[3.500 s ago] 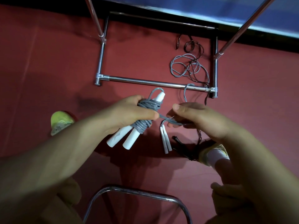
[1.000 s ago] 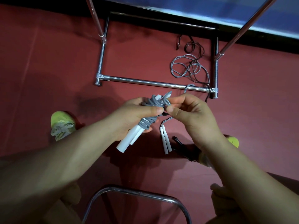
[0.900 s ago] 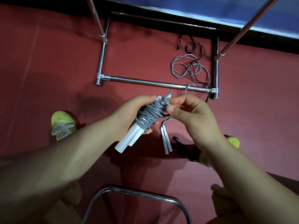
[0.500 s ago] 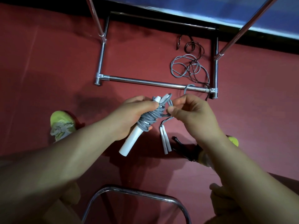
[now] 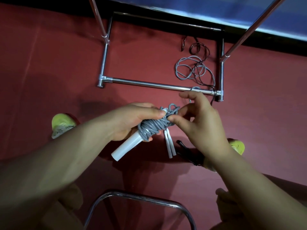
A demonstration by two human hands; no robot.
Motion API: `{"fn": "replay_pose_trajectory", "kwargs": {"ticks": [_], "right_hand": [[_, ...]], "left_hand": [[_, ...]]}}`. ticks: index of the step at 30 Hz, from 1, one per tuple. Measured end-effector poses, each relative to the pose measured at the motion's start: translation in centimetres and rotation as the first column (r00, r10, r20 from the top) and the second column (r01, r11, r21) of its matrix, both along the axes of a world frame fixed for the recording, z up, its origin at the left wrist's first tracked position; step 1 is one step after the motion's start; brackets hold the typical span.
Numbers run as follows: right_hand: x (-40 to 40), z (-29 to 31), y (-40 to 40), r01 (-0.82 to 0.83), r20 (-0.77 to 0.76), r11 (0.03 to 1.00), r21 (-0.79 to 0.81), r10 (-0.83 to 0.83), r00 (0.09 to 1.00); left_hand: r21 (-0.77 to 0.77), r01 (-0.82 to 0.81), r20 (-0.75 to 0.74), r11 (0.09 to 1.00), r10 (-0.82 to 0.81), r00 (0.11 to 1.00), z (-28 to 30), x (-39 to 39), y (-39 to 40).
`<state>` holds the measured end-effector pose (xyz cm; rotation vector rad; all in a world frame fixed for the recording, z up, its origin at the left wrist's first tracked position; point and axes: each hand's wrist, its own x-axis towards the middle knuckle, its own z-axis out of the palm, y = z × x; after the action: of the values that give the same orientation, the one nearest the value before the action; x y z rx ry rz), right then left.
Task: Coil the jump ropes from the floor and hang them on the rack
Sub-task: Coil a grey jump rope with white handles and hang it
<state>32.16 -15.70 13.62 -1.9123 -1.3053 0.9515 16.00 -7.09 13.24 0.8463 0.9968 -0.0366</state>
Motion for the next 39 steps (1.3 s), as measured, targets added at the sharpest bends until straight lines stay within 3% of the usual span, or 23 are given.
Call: {"fn": "replay_pose_trajectory", "kwargs": {"ticks": [2, 7, 13, 18, 23, 27, 31, 34, 39], "right_hand": [[0.2, 0.0, 0.3, -0.024, -0.051, 0.999, -0.045, 0.022, 0.998], [1.0, 0.2, 1.6, -0.065, -0.421, 0.980, -0.187, -0.020, 0.907], [0.8, 0.0, 1.4, -0.071, -0.412, 0.944, -0.323, -0.073, 0.908], [0.8, 1.1, 2.0, -0.068, -0.321, 0.969, -0.236, -0.011, 0.947], [-0.7, 3.0, 1.9, 0.005, -0.286, 1.000, 0.001, -0.004, 0.958], [-1.2, 4.9, 1.1, -0.075, -0.233, 0.997, -0.016, 0.069, 0.970], [-1.5, 7.7, -0.2, 0.033, -0.331, 0.998, 0.048, -0.015, 0.943], [-1.2, 11.0, -0.3, 0.159, -0.460, 0.983, 0.087, -0.102, 0.882], [-0.3, 19.5, -0.2, 0.116, -0.518, 0.982, 0.148, -0.023, 0.855]], "left_hand": [[-0.004, 0.017, 0.002, 1.000, -0.017, 1.000, -0.1, -0.3, 0.1], [-0.011, 0.014, 0.035, 1.000, -0.014, 0.999, -0.4, -0.3, -0.2], [0.066, 0.063, -0.007, 0.996, -0.063, 0.998, -0.9, 0.1, -0.9], [0.101, 0.092, 0.022, 0.991, -0.095, 0.995, -0.1, 0.0, -0.7], [0.117, 0.110, 0.052, 0.987, -0.116, 0.992, 2.5, -0.2, -0.4], [0.104, 0.216, 0.054, 0.971, -0.222, 0.973, 5.1, -0.9, -1.1], [0.126, 0.230, 0.048, 0.965, -0.238, 0.970, 8.9, -0.9, -1.8], [0.165, 0.084, 0.114, 0.983, -0.104, 0.988, 12.1, -0.5, -2.6], [0.054, -0.176, 0.294, 0.983, 0.153, 0.944, 17.2, -0.3, -4.8]]}}
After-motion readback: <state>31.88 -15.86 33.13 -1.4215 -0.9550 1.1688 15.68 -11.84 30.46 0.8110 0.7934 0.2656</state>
